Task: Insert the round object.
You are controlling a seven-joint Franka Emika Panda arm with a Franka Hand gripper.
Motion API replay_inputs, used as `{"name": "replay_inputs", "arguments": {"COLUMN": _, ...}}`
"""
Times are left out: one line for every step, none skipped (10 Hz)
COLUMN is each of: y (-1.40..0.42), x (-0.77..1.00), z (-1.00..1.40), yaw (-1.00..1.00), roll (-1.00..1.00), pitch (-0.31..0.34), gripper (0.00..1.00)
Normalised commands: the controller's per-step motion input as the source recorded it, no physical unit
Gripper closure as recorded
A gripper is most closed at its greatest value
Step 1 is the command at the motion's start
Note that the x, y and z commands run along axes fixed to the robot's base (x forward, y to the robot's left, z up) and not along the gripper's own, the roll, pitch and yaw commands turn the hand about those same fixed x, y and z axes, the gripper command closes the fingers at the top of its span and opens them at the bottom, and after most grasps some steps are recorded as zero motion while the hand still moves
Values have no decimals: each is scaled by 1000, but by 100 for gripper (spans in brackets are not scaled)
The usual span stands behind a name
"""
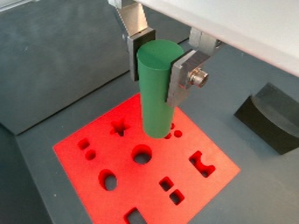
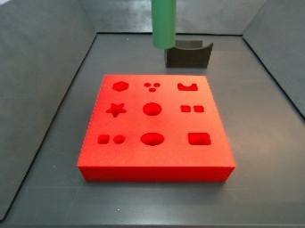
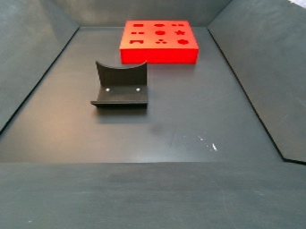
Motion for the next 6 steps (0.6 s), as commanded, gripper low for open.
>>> {"name": "replay_inputs", "arguments": {"y": -46, "x": -23, "z": 0, "yaw": 0, "roll": 14, "pitch": -13, "gripper": 100}}
{"name": "replay_inputs", "arguments": {"y": -97, "x": 0, "z": -131, "yaw": 40, "roll": 150, "pitch": -6, "gripper": 100}}
{"name": "replay_inputs", "arguments": {"y": -131, "x": 0, "z": -226, "yaw": 0, "roll": 129, "pitch": -40, "gripper": 100}}
{"name": "replay_inputs", "arguments": {"y": -183, "x": -20, "z": -394, "yaw": 0, "roll": 196, "pitch": -91, "gripper": 100}}
{"name": "replay_inputs", "arguments": {"y": -189, "x": -9, "z": -429, "yaw": 0, "roll": 270, "pitch": -110, "gripper": 100}}
{"name": "replay_inputs", "arguments": {"y": -177, "x": 0, "z": -429, "yaw": 0, "roll": 323, "pitch": -116, "gripper": 100}}
